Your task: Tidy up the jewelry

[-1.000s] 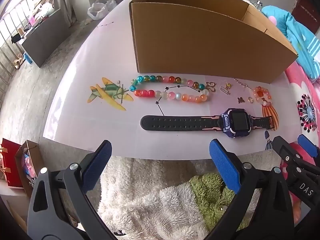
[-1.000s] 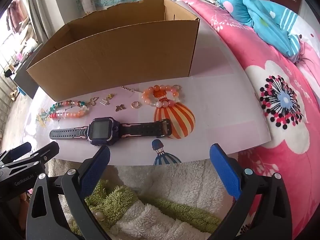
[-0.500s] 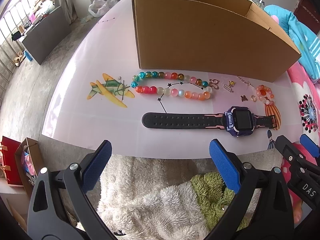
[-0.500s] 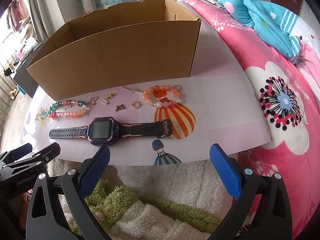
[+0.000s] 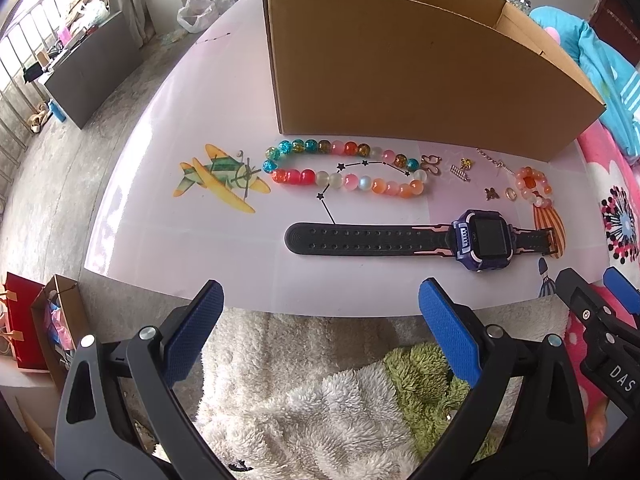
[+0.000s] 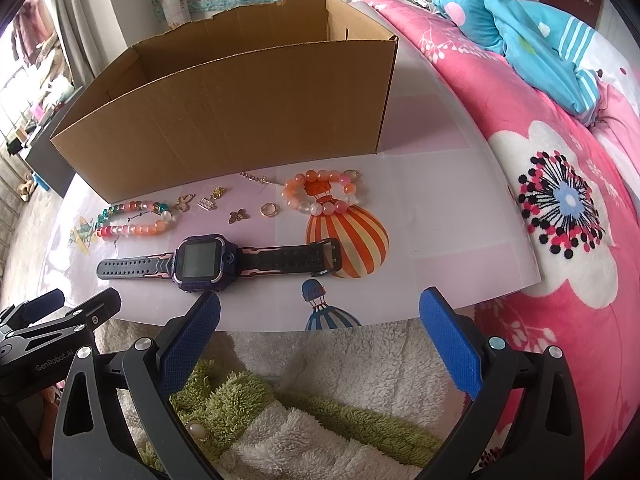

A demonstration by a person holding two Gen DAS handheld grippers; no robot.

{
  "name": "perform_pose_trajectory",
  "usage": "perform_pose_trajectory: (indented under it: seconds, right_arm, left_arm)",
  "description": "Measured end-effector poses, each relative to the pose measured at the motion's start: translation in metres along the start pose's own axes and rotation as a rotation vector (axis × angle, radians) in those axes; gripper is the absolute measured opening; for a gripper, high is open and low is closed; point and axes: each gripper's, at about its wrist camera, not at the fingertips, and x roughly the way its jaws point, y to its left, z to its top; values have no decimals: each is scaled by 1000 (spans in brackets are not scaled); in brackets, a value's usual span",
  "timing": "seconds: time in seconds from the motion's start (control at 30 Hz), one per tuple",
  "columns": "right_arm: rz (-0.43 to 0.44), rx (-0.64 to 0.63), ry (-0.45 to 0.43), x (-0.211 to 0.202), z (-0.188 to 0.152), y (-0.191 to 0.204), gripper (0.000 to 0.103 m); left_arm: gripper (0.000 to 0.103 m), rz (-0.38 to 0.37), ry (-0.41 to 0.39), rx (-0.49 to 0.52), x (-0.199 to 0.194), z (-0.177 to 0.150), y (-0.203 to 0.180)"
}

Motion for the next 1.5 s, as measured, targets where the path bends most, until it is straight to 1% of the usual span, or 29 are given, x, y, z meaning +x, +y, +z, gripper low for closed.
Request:
perform_pose_trajectory:
  seconds: [0.57, 0.83, 1.5]
  right_arm:
    - [0, 0, 4, 2, 0, 0, 97]
    - [-1, 1, 4, 3, 0, -1, 97]
    - [-4, 3, 2, 2, 2, -1, 97]
  left_arm:
    - [95, 6, 5, 0, 2, 2, -1]
    - [95, 12, 4, 2, -1, -4, 2]
    - [95, 18, 13, 6, -1, 4, -5]
